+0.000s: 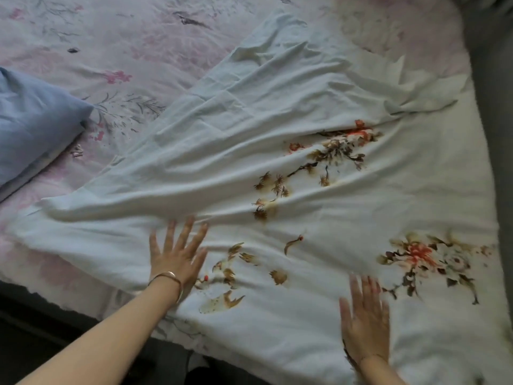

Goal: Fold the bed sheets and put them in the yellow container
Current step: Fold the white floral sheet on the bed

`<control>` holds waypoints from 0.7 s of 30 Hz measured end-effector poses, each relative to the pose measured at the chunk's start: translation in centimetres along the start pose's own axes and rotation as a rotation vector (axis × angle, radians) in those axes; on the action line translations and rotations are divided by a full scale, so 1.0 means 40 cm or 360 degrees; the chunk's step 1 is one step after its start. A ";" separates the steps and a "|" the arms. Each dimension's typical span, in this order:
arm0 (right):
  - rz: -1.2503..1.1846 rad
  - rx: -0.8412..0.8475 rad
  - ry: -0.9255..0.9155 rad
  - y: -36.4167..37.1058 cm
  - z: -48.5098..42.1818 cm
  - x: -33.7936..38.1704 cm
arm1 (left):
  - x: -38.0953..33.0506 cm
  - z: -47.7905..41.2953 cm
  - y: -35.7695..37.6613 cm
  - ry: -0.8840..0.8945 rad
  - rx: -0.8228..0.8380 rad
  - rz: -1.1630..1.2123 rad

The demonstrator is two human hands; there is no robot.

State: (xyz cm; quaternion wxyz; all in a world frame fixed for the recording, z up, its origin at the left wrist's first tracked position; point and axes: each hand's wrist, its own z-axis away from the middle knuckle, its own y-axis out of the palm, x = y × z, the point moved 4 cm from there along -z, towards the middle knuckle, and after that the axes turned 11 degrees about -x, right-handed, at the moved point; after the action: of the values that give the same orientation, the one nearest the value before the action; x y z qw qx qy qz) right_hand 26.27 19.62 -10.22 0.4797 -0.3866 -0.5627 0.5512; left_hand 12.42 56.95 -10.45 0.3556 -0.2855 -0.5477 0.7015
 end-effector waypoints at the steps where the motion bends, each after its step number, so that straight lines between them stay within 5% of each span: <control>1: 0.0052 -0.0028 0.0222 -0.019 0.009 -0.088 | -0.015 0.003 -0.015 -0.0088 0.0019 -0.0013; 4: 0.0054 -0.0081 0.0482 -0.051 0.036 -0.195 | -0.105 0.031 -0.047 -0.0222 -0.0122 0.0093; 6: -0.0076 -0.0068 0.0178 -0.044 0.059 -0.193 | -0.275 0.095 -0.036 0.0040 -0.0288 0.0217; 9: -0.0118 0.0067 -0.0360 -0.010 0.105 -0.152 | -0.534 0.212 0.004 0.0380 -0.0202 0.0316; 14: -0.0120 0.0001 -0.0285 -0.029 0.153 -0.479 | -0.835 0.365 0.111 0.0496 -0.0054 0.0247; 16: -0.0141 -0.0039 -0.0092 -0.049 0.170 -0.613 | -0.869 0.377 0.127 0.0262 -0.0083 0.0250; 18: -0.0314 0.0001 0.0421 -0.045 0.196 -0.730 | -0.886 0.384 0.136 0.0156 -0.0113 0.0170; 20: -0.0457 0.0248 0.0946 -0.037 0.244 -0.844 | -0.903 0.393 0.118 0.0161 0.0033 0.0087; 21: -0.0461 0.0364 0.0976 -0.044 0.268 -0.875 | -0.904 0.391 0.097 0.0176 0.0111 0.0028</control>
State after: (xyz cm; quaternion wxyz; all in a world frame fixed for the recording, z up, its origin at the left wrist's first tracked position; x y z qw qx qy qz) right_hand 24.51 -16.97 -11.73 0.7397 -0.3941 -0.3761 0.3950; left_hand 20.47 18.19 -10.11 0.3890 -0.3159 -0.4998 0.7064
